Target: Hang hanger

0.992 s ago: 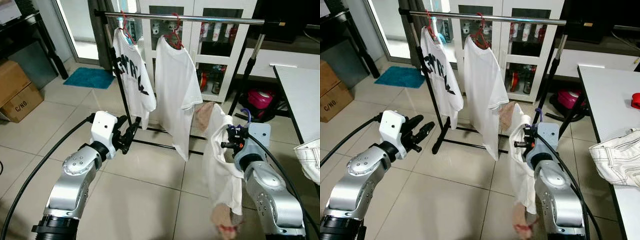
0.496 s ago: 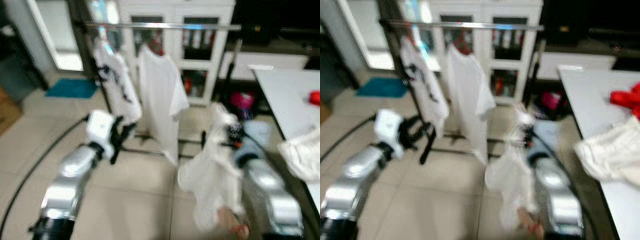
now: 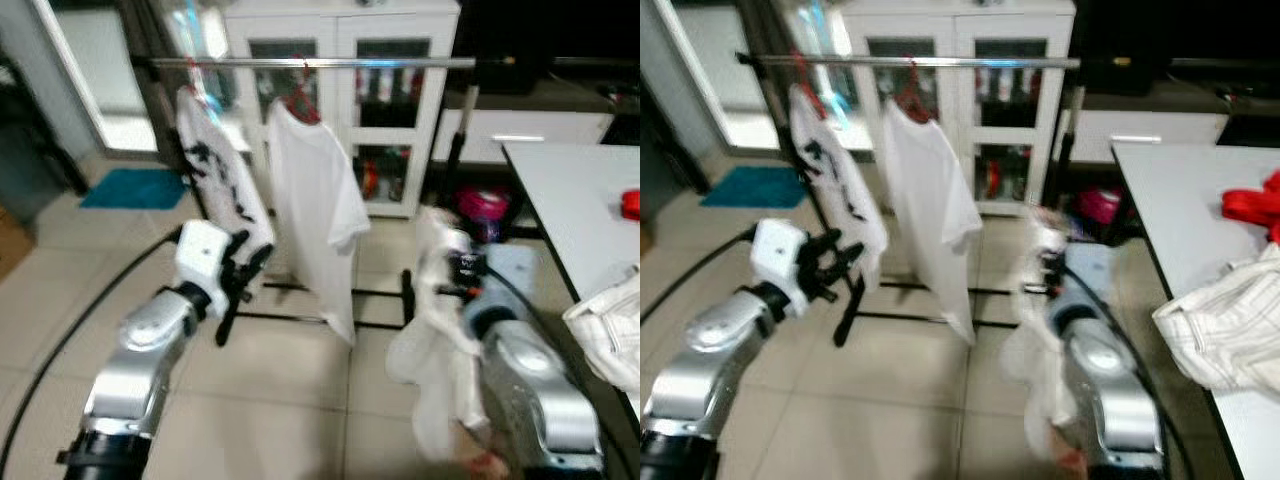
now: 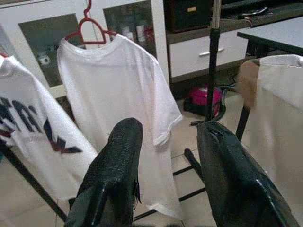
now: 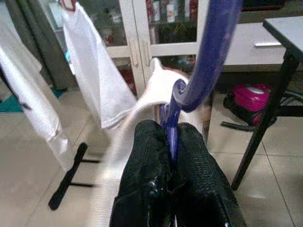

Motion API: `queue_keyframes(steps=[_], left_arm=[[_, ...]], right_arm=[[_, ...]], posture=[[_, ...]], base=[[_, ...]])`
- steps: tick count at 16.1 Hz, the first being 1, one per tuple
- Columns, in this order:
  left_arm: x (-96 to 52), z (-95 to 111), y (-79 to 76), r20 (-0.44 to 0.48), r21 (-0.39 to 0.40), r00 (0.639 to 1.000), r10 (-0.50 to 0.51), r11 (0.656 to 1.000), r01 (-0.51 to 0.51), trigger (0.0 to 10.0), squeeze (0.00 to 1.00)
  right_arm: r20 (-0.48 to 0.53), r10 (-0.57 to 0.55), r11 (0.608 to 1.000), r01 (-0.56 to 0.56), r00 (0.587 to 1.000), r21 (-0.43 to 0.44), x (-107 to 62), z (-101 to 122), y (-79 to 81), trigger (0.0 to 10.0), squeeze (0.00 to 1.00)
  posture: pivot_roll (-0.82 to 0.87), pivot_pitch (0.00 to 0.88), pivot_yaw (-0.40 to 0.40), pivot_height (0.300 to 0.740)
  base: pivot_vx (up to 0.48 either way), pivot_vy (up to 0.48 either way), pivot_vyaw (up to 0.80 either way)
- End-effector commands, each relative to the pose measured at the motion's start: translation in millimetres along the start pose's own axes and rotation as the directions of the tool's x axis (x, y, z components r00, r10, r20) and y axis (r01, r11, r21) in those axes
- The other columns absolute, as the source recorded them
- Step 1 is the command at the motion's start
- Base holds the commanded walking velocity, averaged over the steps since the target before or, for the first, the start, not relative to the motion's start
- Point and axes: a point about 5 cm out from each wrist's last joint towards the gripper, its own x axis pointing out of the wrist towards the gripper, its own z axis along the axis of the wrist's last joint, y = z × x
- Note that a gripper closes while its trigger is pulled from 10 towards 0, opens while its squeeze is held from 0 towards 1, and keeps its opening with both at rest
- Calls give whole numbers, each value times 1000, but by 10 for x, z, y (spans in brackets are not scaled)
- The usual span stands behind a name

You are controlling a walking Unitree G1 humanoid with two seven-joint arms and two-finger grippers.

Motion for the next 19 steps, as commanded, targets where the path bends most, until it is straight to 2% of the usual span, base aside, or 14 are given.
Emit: queue_keyframes(steps=[1,12,16,19], left_arm=[[27,35,-37,15,-3,1000,-12,1000,12,10000,0],[7,28,-25,14,6,1000,-7,1000,7,10000,0],[22,27,-35,13,19,1000,-16,1000,16,10000,0],[38,43,-47,16,24,1000,-26,999,26,10000,0]], right_arm=[[41,-20,1000,20,999,-9,-7,93,-72,10000,0],[63,42,998,-39,997,-53,59,171,6,10000,0],[81,67,992,-57,994,-113,100,257,46,10000,0],[110,103,982,-83,989,-171,168,401,95,10000,0]], posture=[[-100,0,62,740],[-86,0,51,740],[-88,0,57,740],[-85,0,60,740]], base=[[360,0,0],[360,0,0],[359,0,0],[363,0,0]])
